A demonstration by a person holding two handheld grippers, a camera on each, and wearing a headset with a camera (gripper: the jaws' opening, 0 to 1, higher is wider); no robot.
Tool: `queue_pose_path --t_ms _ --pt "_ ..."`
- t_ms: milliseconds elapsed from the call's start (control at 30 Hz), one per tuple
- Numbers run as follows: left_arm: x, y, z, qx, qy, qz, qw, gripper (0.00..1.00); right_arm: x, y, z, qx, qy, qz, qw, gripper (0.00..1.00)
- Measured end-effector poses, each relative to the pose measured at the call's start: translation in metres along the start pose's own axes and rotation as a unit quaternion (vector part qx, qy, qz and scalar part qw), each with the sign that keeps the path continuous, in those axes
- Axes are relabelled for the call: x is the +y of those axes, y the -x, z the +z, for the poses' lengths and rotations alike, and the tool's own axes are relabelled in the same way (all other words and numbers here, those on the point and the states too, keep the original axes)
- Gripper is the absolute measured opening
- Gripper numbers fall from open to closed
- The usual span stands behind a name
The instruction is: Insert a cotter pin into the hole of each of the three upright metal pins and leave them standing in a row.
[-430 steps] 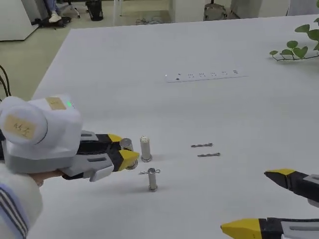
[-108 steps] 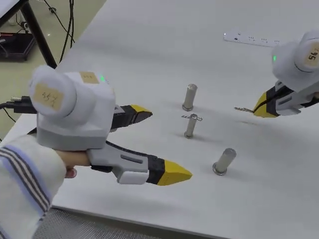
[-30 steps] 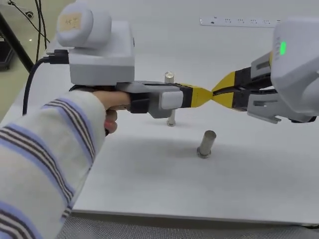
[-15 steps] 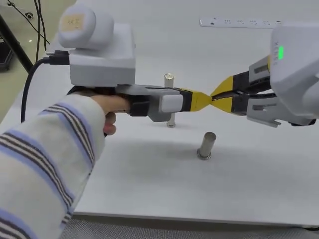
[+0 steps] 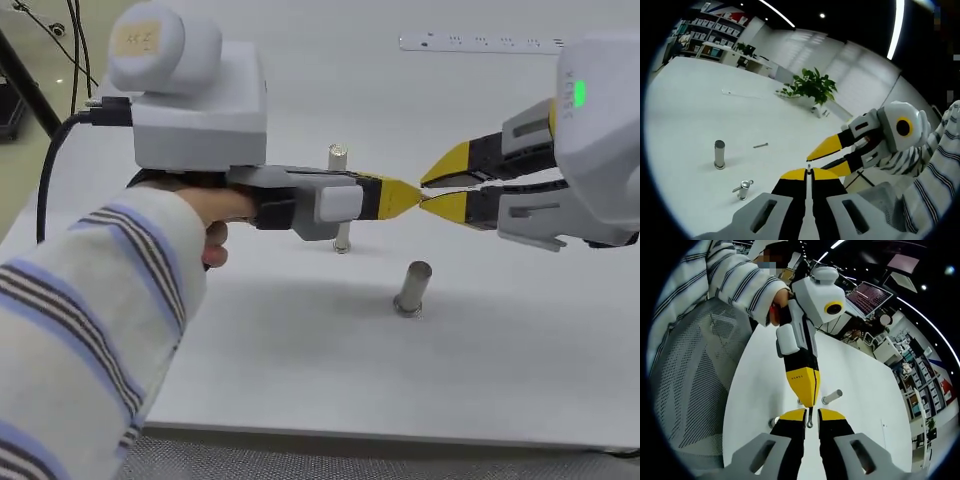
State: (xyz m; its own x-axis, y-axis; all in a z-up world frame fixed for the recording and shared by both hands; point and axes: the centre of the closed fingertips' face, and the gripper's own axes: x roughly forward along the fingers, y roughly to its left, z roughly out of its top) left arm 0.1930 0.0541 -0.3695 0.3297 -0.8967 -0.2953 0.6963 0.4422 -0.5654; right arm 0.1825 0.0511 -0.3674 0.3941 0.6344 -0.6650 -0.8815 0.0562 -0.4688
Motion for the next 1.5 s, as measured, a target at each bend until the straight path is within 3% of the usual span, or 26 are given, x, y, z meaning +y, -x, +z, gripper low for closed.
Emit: queue_pose_path --t_ms 367,533,633,1100,1267,1500 --pt "-0.005 0.001 -0.005 0.005 -0.031 0.004 0.9995 0.0 -0.003 0.004 -0.009 -0.006 -0.053 0.009 0.9985 0.14" --pt "-0.01 0.003 -0.005 0.004 -0.059 0.003 0.9982 0.0 -0.001 0.005 -0.009 -0.021 -0.094 0.028 0.9949 0.15" --pt "-0.011 0.005 -0.004 0.002 -0.096 0.004 0.9953 0.0 -0.001 0.006 -0.009 -0.031 -0.108 0.036 0.993 0.15" --pt "-0.013 0.013 -0.009 0.017 -0.152 -0.002 0.9882 0.0 0.005 0.005 -0.012 -0.046 -0.166 0.069 0.9826 0.16" --pt "-0.014 0.015 -0.014 0.026 -0.185 -0.004 0.9823 0.0 0.009 0.004 -0.013 -0.047 -0.173 0.084 0.9802 0.16" --pt "-0.021 0.017 -0.011 0.019 -0.207 -0.018 0.9781 0.0 0.019 0.0 -0.009 -0.052 -0.186 0.106 0.9754 0.16"
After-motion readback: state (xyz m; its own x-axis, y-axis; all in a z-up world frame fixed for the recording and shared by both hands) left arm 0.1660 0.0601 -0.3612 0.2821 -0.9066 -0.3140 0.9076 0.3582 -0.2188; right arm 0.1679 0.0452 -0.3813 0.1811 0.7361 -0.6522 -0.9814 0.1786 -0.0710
